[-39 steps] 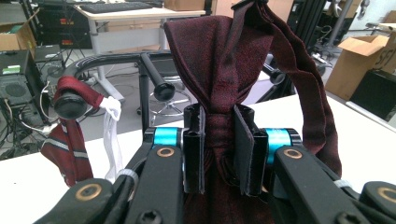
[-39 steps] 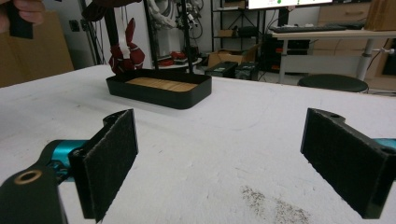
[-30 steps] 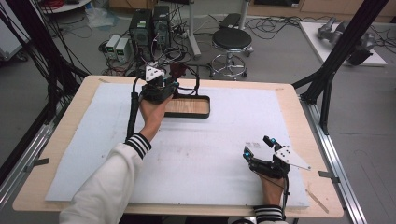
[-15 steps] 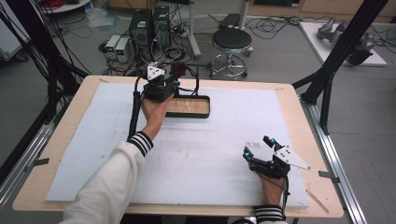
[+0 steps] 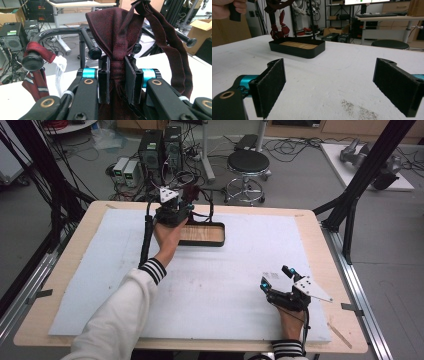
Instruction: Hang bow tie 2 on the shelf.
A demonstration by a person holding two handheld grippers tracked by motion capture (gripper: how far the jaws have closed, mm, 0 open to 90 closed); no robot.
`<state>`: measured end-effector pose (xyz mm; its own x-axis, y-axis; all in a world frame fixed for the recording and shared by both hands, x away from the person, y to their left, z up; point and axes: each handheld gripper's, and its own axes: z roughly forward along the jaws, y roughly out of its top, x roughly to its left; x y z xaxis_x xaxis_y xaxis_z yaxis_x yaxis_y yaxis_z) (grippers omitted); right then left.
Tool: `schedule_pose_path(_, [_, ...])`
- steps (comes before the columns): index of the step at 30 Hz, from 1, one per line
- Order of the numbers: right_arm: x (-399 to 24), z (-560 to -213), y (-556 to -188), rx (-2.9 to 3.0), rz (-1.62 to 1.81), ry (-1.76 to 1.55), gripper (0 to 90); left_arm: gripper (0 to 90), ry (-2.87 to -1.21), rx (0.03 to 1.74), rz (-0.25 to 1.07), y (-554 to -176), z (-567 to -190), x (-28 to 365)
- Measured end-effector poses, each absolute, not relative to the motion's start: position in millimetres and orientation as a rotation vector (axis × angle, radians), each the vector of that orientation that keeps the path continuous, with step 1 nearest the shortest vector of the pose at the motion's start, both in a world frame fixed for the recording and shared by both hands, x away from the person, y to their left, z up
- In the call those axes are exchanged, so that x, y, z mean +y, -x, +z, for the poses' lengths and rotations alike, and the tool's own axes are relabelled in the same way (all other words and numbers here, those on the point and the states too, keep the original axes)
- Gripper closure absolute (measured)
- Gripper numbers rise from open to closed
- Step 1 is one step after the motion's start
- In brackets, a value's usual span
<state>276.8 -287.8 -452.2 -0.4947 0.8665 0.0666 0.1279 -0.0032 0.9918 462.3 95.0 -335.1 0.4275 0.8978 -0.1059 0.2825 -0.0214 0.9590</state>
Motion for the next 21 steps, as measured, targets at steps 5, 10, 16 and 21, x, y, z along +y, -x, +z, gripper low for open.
schedule_pose_path(5, [-287.4,-452.2,-276.4,1.67,1.556,-1.042,10.2,75.0,-1.56,1.076,0.684,-462.0,-335.0,95.0])
schedule_pose_path(10, [-287.5,-452.2,-276.4,1.67,1.554,-1.041,10.2,75.1,-1.567,1.077,0.692,-461.6,-335.2,94.3])
schedule_pose_path(16, [-287.4,-452.2,-276.4,1.67,1.554,-1.04,10.2,75.2,-1.562,1.09,0.686,-461.4,-338.2,93.3])
schedule_pose_path(21, [-287.4,-452.2,-276.4,1.67,1.554,-1.041,10.2,75.2,-1.556,1.103,0.68,-463.1,-341.1,93.7])
